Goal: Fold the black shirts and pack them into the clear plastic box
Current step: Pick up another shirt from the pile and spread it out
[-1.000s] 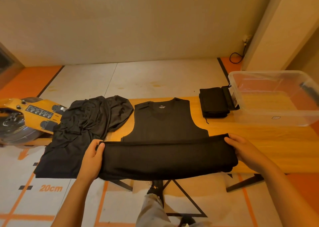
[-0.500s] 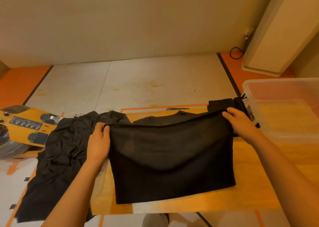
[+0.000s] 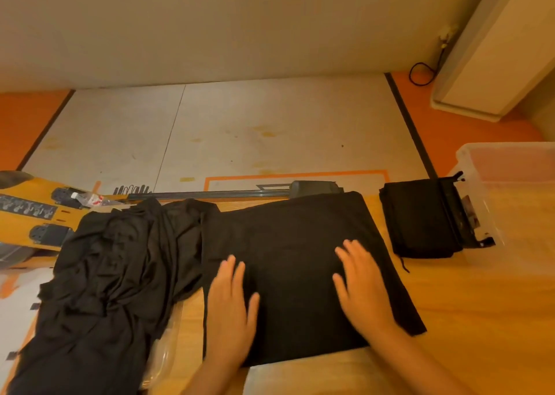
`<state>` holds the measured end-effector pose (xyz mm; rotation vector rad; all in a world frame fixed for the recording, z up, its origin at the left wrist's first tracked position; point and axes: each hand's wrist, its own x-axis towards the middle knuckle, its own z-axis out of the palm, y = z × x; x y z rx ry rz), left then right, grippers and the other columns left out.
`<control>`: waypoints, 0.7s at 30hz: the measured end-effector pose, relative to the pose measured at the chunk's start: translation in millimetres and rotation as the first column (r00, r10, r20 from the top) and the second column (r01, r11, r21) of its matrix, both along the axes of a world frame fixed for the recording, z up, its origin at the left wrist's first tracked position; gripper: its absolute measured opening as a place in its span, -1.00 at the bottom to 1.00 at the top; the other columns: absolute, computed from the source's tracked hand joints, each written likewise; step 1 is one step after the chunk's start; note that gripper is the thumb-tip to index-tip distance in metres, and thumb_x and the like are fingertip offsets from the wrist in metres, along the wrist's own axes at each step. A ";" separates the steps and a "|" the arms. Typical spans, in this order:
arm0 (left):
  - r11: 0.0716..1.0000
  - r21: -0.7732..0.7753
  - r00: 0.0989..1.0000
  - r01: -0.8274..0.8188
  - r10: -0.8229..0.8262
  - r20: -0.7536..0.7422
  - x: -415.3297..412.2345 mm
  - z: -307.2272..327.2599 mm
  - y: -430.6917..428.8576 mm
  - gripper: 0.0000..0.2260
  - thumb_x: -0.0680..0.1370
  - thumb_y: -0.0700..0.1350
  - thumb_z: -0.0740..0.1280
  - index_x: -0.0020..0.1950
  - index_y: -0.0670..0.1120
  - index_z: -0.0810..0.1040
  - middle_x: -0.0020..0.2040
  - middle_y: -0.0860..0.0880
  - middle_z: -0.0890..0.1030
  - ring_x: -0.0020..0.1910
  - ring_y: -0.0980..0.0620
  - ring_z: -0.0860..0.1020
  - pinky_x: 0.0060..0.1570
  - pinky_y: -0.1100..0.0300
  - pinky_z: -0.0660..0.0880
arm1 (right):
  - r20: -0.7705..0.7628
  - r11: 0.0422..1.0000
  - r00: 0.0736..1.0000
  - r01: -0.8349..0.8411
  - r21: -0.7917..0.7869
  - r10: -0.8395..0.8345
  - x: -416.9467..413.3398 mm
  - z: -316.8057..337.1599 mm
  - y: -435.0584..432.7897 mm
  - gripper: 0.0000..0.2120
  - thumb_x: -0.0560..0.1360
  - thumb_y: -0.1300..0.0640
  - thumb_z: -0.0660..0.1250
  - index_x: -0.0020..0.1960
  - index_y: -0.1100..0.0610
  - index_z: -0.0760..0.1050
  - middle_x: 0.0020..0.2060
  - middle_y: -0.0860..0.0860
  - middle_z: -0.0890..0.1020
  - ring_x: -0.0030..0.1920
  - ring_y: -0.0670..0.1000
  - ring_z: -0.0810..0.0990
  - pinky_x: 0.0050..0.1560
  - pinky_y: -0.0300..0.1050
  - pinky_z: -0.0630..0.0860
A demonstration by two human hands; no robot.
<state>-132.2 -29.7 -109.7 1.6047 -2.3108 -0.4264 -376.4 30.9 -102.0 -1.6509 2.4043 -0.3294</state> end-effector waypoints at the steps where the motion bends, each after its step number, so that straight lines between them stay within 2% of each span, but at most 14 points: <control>1: 0.999 0.034 0.999 0.033 -0.034 0.028 1.0 -8.2 21.4 -0.43 0.55 0.09 0.11 0.52 -0.11 0.21 0.54 -0.08 0.18 0.53 -0.05 0.10 0.47 0.10 0.03 | -0.026 0.997 0.998 -0.064 0.041 0.065 7.7 -9.4 14.4 -0.53 0.54 -0.02 0.27 0.42 0.06 0.36 0.43 0.05 0.39 0.50 0.02 0.16 0.52 -0.09 0.03; 3: 0.993 0.104 0.994 0.060 -0.069 0.085 4.8 -21.9 53.4 -0.39 0.52 0.11 0.08 0.55 -0.06 0.12 0.56 -0.05 0.12 0.56 -0.01 -0.01 0.47 0.13 -0.08 | -0.056 0.983 0.989 -0.131 0.127 0.139 13.0 -23.0 37.2 -0.56 0.62 -0.09 0.01 0.41 0.05 0.34 0.40 0.08 0.42 0.48 0.03 0.14 0.50 -0.04 -0.09; 5: 0.986 0.152 0.985 0.071 -0.093 0.144 12.6 -34.7 71.4 -0.34 0.51 0.13 0.08 0.58 -0.01 0.02 0.57 -0.05 0.07 0.57 0.04 -0.11 0.47 0.12 -0.12 | -0.064 0.979 0.994 -0.080 0.185 0.094 7.7 -31.2 51.6 -0.47 0.63 -0.11 -0.24 0.44 0.06 0.24 0.42 0.08 0.36 0.51 0.07 0.06 0.48 0.00 -0.16; 6: 0.985 0.154 0.978 0.080 -0.107 0.176 17.8 -41.3 76.5 -0.35 0.54 0.14 0.06 0.59 0.00 -0.02 0.58 -0.05 0.04 0.57 0.05 -0.12 0.47 0.11 -0.12 | -0.072 0.978 0.996 -0.045 0.203 0.060 3.3 -33.6 56.7 -0.47 0.62 -0.12 -0.23 0.45 0.06 0.21 0.43 0.08 0.34 0.52 0.08 0.03 0.48 0.01 -0.17; 8: 0.984 0.154 0.964 0.090 -0.124 0.234 27.4 -50.8 81.5 -0.45 0.63 0.17 -0.07 0.58 -0.01 0.02 0.59 -0.04 0.07 0.57 0.04 -0.10 0.48 0.09 -0.10 | -0.063 0.968 0.998 -0.011 0.252 0.028 -4.0 -38.5 67.6 -0.45 0.60 -0.16 -0.18 0.47 0.07 0.19 0.42 0.11 0.37 0.50 0.07 0.06 0.47 0.01 -0.17; 10: 0.982 0.168 0.958 0.088 -0.129 0.255 31.2 -55.3 84.1 -0.46 0.64 0.18 -0.15 0.56 -0.04 0.09 0.57 -0.07 0.15 0.57 0.03 -0.06 0.49 0.07 -0.09 | -0.042 0.953 0.999 -0.011 0.303 0.025 -9.1 -43.8 81.4 -0.42 0.61 -0.20 -0.30 0.49 0.05 0.14 0.43 0.10 0.38 0.49 0.06 0.08 0.46 0.02 -0.16; 15: 0.977 0.167 0.946 0.135 -0.177 0.271 40.6 -54.4 96.2 -0.45 0.65 0.21 -0.11 0.56 -0.03 0.14 0.57 -0.06 0.16 0.57 -0.01 0.01 0.49 0.03 -0.08 | -0.042 0.954 0.999 0.033 0.298 -0.021 -6.6 -47.8 113.0 -0.38 0.59 -0.25 -0.32 0.51 0.01 0.10 0.48 0.09 0.29 0.55 0.07 -0.10 0.47 0.13 -0.17; 18: 0.976 0.158 0.939 0.150 -0.191 0.286 50.9 -54.2 113.4 -0.40 0.62 0.30 -0.07 0.56 -0.01 0.15 0.57 -0.06 0.16 0.57 -0.05 0.02 0.48 -0.04 -0.07 | -0.027 0.944 0.999 0.034 0.327 -0.026 0.0 -49.7 135.2 -0.32 0.56 -0.34 -0.28 0.52 0.01 0.09 0.48 0.12 0.28 0.54 0.16 0.01 0.46 0.24 -0.12; 21: 0.973 0.152 0.936 0.177 -0.214 0.281 61.4 -54.9 130.8 -0.27 0.54 0.41 0.03 0.58 0.00 0.13 0.58 -0.05 0.13 0.57 -0.07 0.03 0.47 -0.09 -0.06 | -0.047 0.931 0.998 -0.020 0.365 0.040 1.5 -53.9 159.0 -0.14 0.45 -0.49 -0.23 0.55 0.02 0.04 0.50 0.15 0.24 0.51 0.24 0.10 0.46 0.28 -0.14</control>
